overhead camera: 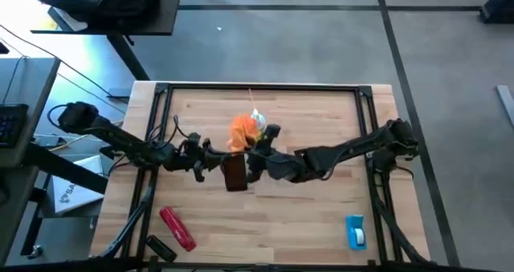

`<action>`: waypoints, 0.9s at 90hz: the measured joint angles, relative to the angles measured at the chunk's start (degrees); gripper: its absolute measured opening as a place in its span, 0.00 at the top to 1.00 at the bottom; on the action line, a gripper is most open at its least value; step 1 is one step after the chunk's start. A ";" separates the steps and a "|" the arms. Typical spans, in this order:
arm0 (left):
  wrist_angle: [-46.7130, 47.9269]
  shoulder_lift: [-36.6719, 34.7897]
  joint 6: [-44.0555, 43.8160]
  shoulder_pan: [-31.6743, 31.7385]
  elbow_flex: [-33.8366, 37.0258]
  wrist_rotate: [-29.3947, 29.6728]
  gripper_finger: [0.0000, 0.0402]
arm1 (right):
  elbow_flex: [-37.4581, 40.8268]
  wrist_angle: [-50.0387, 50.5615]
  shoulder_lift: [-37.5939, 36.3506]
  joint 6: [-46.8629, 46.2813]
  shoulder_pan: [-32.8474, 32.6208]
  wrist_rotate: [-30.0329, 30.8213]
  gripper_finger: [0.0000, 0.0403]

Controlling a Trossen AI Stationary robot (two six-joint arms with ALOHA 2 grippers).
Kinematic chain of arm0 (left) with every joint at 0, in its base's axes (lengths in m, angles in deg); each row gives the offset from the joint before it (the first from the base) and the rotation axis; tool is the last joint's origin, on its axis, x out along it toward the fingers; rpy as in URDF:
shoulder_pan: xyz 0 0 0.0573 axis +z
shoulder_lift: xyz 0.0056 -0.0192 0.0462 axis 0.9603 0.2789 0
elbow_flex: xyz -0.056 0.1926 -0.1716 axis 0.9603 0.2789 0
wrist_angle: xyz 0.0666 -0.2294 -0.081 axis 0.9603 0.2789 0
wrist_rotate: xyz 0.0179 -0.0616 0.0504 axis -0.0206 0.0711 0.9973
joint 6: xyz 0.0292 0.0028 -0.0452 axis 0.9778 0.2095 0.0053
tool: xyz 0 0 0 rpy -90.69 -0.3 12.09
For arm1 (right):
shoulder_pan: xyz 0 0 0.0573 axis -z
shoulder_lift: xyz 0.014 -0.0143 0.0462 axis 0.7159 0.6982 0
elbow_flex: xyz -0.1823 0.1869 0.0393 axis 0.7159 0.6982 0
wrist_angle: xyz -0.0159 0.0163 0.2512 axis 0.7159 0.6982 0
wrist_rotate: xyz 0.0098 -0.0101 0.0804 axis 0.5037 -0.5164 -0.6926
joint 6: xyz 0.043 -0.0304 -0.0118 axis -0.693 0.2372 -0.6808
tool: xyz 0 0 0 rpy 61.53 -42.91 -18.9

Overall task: Apply microfiber cloth
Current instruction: Wipe the front and back of the black cellphone using the orange microfiber cloth

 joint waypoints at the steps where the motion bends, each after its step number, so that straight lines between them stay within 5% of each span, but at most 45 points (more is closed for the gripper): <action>1: 0.00 0.00 0.01 0.01 0.00 0.11 0.97 | 0.00 0.03 0.00 0.02 -0.09 -0.47 0.98; 17: 0.80 0.00 -0.11 -0.03 0.00 1.46 0.97 | 0.00 0.82 0.73 -3.81 -1.17 -7.06 0.98; 40: 1.44 0.00 -0.34 0.08 0.00 3.63 0.97 | 0.00 0.03 4.56 -10.98 -1.29 -7.09 0.98; 81: 1.48 0.01 -0.42 0.03 0.02 3.00 0.97 | -0.01 -7.75 6.19 -7.52 -1.30 14.54 0.98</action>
